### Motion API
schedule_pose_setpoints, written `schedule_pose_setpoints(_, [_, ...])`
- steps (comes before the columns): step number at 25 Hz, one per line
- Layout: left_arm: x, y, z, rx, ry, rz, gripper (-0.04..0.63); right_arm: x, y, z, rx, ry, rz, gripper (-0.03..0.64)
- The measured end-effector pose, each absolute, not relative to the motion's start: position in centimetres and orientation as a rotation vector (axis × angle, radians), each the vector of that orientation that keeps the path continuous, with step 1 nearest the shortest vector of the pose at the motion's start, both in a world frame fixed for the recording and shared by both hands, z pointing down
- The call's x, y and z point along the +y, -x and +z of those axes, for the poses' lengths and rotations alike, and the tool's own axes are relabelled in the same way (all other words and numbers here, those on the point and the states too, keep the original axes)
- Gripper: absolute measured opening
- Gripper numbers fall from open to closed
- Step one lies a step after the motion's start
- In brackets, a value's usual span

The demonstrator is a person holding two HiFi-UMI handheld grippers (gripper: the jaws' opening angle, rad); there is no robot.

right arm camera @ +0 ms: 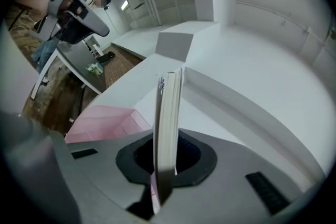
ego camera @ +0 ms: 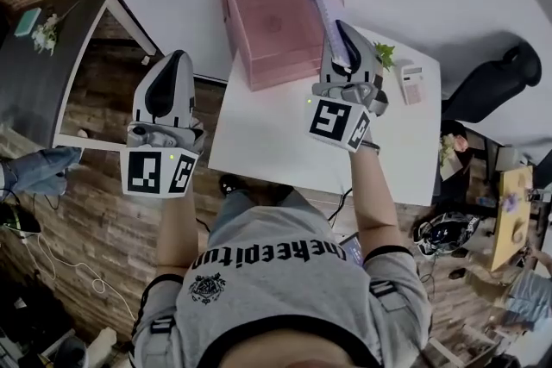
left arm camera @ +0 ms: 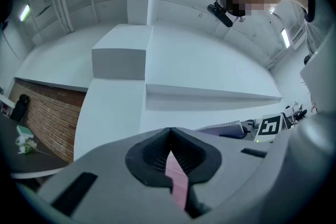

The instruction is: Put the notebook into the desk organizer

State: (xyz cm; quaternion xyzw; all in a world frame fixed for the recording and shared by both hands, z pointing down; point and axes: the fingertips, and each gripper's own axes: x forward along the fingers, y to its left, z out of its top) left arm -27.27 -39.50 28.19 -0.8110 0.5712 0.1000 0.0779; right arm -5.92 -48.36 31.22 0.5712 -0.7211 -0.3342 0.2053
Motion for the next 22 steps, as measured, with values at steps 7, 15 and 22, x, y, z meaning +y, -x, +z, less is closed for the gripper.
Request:
schedule_pose_setpoints(7, [-41.1,27.7,29.0,1.671,2.480,0.299,0.003,-47.4,9.1,34.4,-2.004,-1.420,-0.967,0.031])
schedule_pose_setpoints(15, [-41.5,27.6,29.7,1.655,2.510,0.300,0.003,-45.9,11.6,39.2,-1.979,-1.197,-0.966,0.031])
schedule_pose_setpoints(22, [-41.2,28.1,30.1,1.679,2.504,0.307,0.003,-45.6,12.4,42.5,-1.947,-1.086,-0.927,0.032])
